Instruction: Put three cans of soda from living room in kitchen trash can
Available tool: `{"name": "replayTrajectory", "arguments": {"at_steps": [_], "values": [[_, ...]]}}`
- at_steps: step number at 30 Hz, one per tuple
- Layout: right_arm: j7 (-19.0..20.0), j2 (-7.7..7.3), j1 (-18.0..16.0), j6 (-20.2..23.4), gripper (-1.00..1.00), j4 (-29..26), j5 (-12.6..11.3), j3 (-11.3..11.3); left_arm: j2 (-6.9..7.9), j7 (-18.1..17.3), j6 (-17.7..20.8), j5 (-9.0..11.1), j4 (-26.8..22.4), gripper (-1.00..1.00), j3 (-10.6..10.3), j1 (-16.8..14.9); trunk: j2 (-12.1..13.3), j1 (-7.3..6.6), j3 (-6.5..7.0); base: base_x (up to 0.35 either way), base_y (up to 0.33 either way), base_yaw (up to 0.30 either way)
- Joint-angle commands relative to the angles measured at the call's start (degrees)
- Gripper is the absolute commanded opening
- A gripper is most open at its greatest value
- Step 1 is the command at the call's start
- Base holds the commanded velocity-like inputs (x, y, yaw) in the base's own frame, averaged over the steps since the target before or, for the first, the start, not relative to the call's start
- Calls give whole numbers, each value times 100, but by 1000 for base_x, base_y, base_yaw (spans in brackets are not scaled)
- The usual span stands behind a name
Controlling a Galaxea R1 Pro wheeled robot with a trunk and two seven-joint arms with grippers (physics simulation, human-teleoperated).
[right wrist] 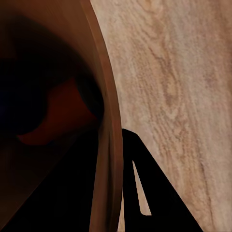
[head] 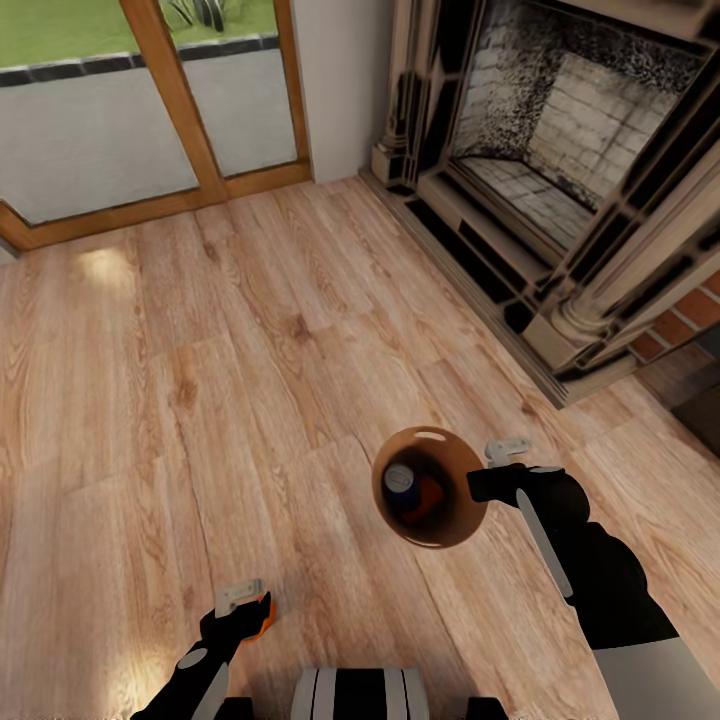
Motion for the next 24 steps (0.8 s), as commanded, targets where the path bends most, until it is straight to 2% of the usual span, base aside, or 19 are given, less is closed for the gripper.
{"name": "replayTrajectory", "arguments": {"at_steps": [1, 14, 24], "values": [[32, 1, -2, 1, -100, -2, -111, 1, 0, 0, -1, 0, 0, 100, 0, 0, 0, -1, -9, 0, 0, 0], [33, 1, -2, 2, -100, -2, -111, 8, 0, 0, -2, 0, 0, 100, 0, 0, 0, -1, -122, 0, 0, 0], [31, 1, -2, -1, -100, -2, -111, 10, 0, 0, -2, 0, 0, 100, 0, 0, 0, -1, -131, 0, 0, 0]]}}
